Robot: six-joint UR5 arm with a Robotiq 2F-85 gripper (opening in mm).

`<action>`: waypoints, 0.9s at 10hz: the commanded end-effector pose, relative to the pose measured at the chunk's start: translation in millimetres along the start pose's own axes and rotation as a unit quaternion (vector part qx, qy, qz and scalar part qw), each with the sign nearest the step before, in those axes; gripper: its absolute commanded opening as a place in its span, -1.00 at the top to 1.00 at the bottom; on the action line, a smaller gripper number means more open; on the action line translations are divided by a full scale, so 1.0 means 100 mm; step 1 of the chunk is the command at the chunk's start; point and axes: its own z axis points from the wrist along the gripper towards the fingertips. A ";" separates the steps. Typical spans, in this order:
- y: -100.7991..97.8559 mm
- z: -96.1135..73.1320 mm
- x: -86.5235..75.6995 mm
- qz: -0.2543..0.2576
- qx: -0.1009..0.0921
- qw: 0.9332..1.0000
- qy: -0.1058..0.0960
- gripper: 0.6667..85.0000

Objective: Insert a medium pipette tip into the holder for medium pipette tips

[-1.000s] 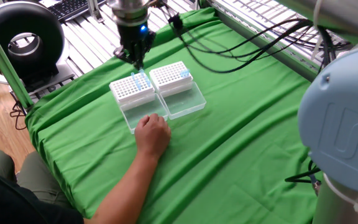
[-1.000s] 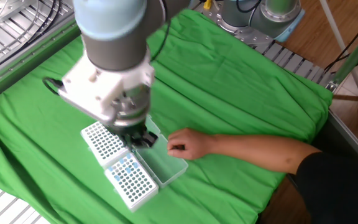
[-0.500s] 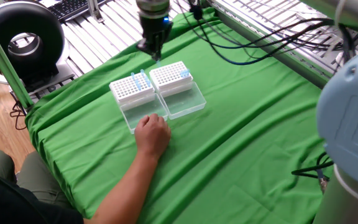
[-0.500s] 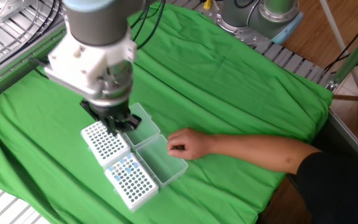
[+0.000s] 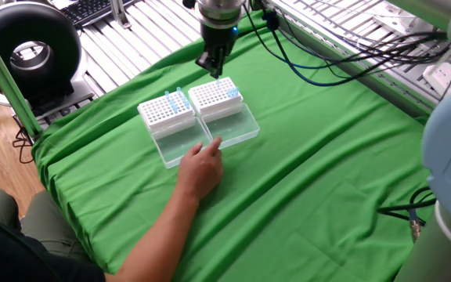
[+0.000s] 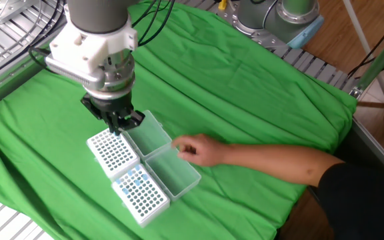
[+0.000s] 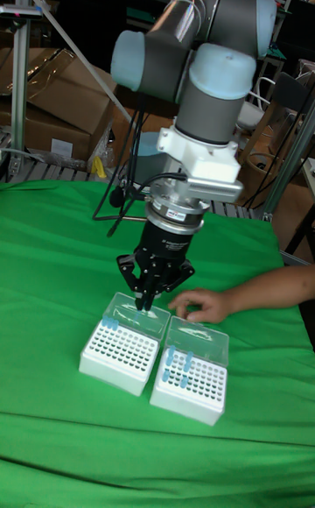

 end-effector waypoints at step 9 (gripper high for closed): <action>-0.07 0.15 0.04 -0.003 -0.011 1.000 -0.019 0.99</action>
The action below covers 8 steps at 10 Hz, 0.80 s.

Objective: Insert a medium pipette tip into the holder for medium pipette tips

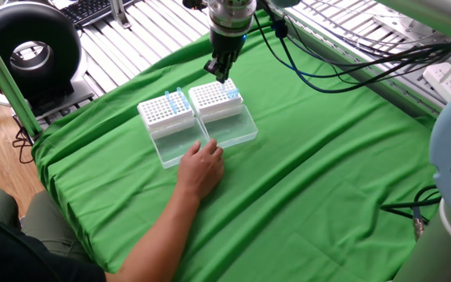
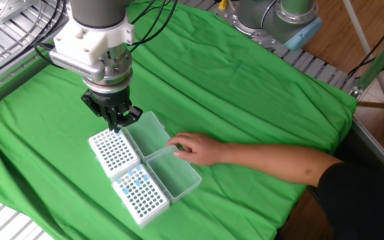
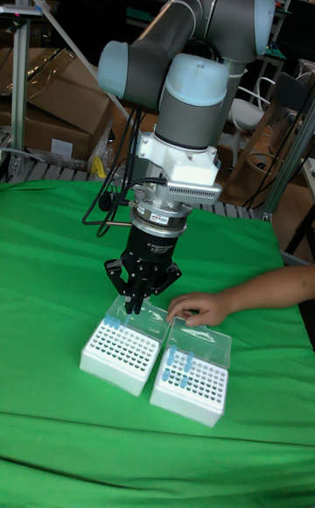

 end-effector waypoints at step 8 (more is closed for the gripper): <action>-0.01 0.09 -0.02 0.001 -0.007 1.000 -0.011 0.99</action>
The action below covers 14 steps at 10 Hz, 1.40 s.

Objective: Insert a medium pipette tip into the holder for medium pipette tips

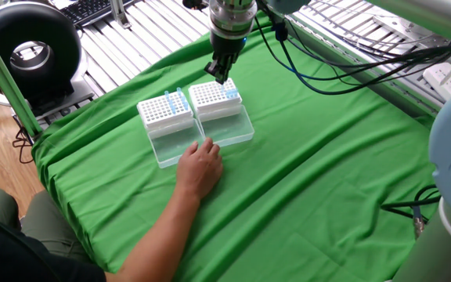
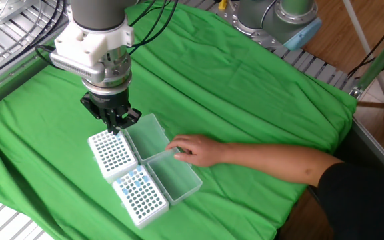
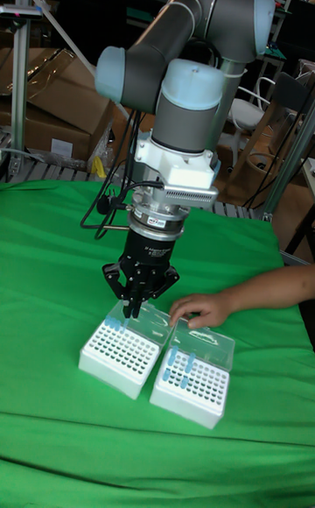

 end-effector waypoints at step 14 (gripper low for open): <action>0.44 0.10 -0.32 0.008 -0.035 0.999 0.009 0.28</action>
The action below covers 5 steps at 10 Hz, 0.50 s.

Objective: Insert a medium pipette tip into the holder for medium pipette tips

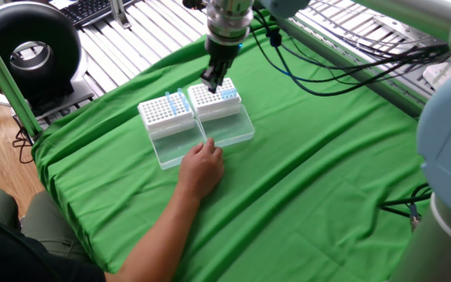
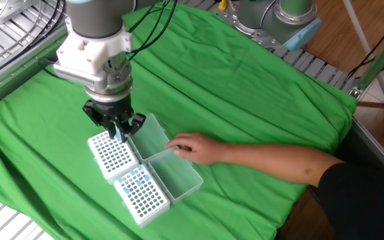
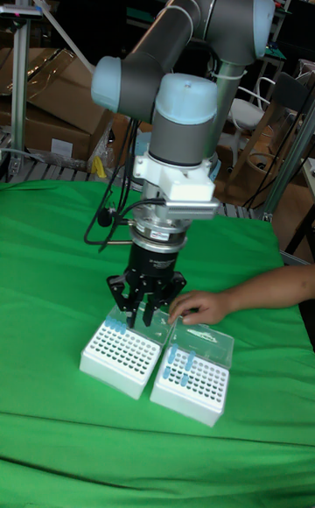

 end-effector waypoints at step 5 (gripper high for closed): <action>0.61 0.07 -0.57 0.067 0.005 0.998 0.007 0.34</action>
